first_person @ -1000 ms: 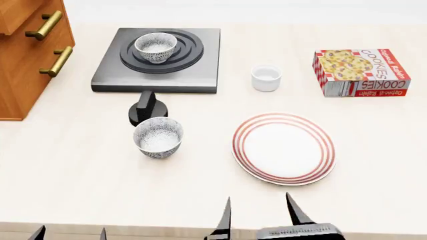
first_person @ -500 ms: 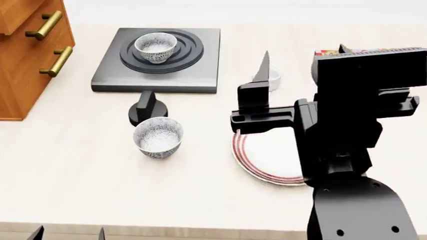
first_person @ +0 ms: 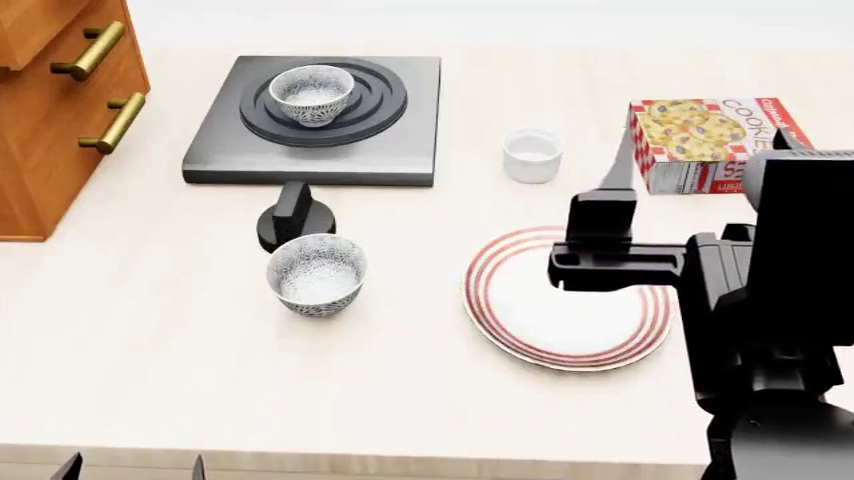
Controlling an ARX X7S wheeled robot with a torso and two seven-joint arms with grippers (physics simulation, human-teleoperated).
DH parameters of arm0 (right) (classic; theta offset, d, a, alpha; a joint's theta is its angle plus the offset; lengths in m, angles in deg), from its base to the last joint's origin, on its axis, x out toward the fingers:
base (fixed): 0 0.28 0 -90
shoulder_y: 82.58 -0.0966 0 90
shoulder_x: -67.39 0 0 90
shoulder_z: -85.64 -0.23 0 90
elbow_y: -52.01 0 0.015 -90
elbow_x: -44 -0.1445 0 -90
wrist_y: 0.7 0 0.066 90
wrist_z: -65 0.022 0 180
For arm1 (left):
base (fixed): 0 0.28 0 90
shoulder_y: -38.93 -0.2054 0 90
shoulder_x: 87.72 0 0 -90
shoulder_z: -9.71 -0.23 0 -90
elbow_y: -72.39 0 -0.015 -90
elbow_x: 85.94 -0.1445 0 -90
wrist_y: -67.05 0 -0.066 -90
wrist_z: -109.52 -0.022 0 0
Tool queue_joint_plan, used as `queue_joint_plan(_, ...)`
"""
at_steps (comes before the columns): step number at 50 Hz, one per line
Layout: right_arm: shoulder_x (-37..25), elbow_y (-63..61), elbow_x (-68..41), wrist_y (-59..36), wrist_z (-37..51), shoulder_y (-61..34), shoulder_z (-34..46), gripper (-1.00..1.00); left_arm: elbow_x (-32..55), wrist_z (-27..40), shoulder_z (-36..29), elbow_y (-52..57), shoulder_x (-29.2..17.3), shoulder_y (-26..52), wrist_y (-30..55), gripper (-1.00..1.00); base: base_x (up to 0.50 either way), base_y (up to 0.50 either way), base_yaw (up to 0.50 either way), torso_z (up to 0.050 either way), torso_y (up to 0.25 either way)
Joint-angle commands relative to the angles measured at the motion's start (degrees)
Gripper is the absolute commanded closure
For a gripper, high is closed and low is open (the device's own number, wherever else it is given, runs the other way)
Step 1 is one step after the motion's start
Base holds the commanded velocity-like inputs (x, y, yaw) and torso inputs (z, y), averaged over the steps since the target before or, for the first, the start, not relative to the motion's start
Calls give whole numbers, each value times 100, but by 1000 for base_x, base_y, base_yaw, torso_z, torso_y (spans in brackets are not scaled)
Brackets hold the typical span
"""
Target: Pick the akita bowl on the stove and place it on the plate.
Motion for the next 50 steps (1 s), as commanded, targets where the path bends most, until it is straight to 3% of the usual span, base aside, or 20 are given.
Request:
queue_joint_plan(1,76,13,82,45,-99,79,-218,-100,134,-126,120,57,76,-14,-31,-100,0,0,0,0,0)
queue_joint_plan(19,25,-63,30,-49,-41,43,-158,-100,339,57,138,605,-20,149,531,-100,0,0,0,0,0)
queue_joint_plan(28,9,-28,12,26,-27,82,-141,-100,602,141,132,1636,-201,753,1894,-100,0,0,0,0,0)
queue_joint_plan(50,-26,-33,-65,1,16,60,-123,-100,590,169,-139,729,-124,2404,2852,-100,0,0,0,0,0)
